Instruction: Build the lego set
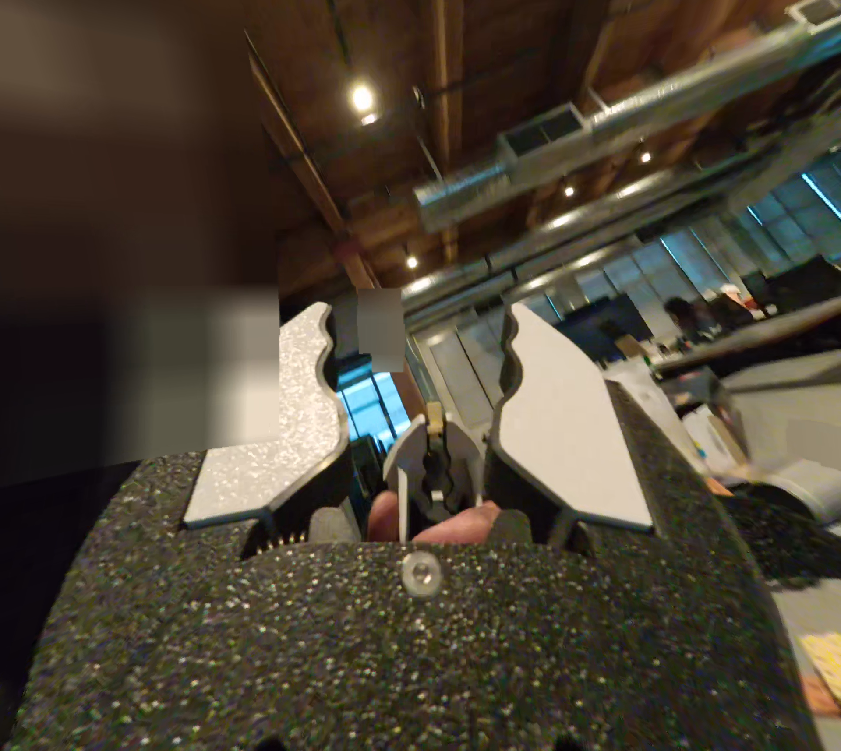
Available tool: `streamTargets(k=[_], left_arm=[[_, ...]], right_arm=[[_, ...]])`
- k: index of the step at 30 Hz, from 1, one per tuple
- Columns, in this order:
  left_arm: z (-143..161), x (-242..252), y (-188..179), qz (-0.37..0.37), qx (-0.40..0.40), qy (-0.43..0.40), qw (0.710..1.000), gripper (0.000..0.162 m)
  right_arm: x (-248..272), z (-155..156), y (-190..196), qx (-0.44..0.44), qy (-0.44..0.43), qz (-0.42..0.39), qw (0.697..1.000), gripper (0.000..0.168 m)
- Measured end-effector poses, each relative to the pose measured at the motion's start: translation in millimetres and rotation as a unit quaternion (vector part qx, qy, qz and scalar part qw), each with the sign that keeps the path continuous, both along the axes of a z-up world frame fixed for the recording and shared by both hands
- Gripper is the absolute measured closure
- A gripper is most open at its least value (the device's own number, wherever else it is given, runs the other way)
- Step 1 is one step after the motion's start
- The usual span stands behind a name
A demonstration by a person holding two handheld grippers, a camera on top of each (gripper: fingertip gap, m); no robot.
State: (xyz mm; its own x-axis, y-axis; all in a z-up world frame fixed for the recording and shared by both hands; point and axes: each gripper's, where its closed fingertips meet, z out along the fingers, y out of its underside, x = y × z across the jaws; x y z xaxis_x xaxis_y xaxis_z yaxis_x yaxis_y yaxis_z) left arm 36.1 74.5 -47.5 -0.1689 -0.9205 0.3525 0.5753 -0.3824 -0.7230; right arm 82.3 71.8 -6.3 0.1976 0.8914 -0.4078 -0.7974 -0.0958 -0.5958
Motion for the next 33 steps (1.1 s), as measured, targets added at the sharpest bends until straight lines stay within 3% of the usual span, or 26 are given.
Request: streamTargets(k=[6,10,15,17,21,23,26,29,31,33], left_arm=[[-6.7,30.6,-27.1,-0.025,0.004,0.001,1.000,0.155],[-13.4,49.5,-42.8,-0.021,-0.001,0.045,0.999,0.155],[-11.4,50.1,-48.6,-0.069,-0.052,0.008,0.996,0.155],[-10.5,48.3,-51.1,-0.072,-0.045,0.001,0.996,0.155],[-4.2,31.3,-38.3,-0.042,-0.032,-0.008,0.999,0.155],[-5.1,18.4,-24.1,-0.016,-0.031,0.010,0.999,0.155],[-10.4,-1.4,-4.4,0.031,-0.027,0.048,0.998,0.155],[-20.5,-14.4,12.6,0.066,-0.027,0.086,0.994,0.155],[-21.6,-20.4,18.0,0.071,-0.027,0.089,0.993,0.155],[-24.8,-20.2,19.7,0.065,-0.029,0.101,0.992,0.155]], right_arm=[[12.0,7.7,0.2,0.015,0.081,-0.047,0.995,0.091],[13.2,18.0,-5.1,0.022,0.072,-0.058,0.995,0.093],[13.8,20.3,-5.6,-0.020,0.067,-0.059,0.996,0.086],[23.0,18.0,-3.3,-0.022,0.077,-0.073,0.994,0.092],[29.9,3.4,7.0,-0.029,0.002,-0.067,0.997,0.089],[39.1,-12.7,12.5,-0.039,-0.094,-0.122,0.987,0.102],[19.8,-62.4,8.2,-0.059,-0.336,-0.084,0.936,0.123],[1.8,-131.0,-7.8,-0.086,-0.564,0.000,0.822,0.132],[-1.9,-161.9,-14.4,-0.090,-0.654,0.033,0.751,0.135],[-10.0,-171.1,-17.7,-0.076,-0.682,0.065,0.725,0.139]])
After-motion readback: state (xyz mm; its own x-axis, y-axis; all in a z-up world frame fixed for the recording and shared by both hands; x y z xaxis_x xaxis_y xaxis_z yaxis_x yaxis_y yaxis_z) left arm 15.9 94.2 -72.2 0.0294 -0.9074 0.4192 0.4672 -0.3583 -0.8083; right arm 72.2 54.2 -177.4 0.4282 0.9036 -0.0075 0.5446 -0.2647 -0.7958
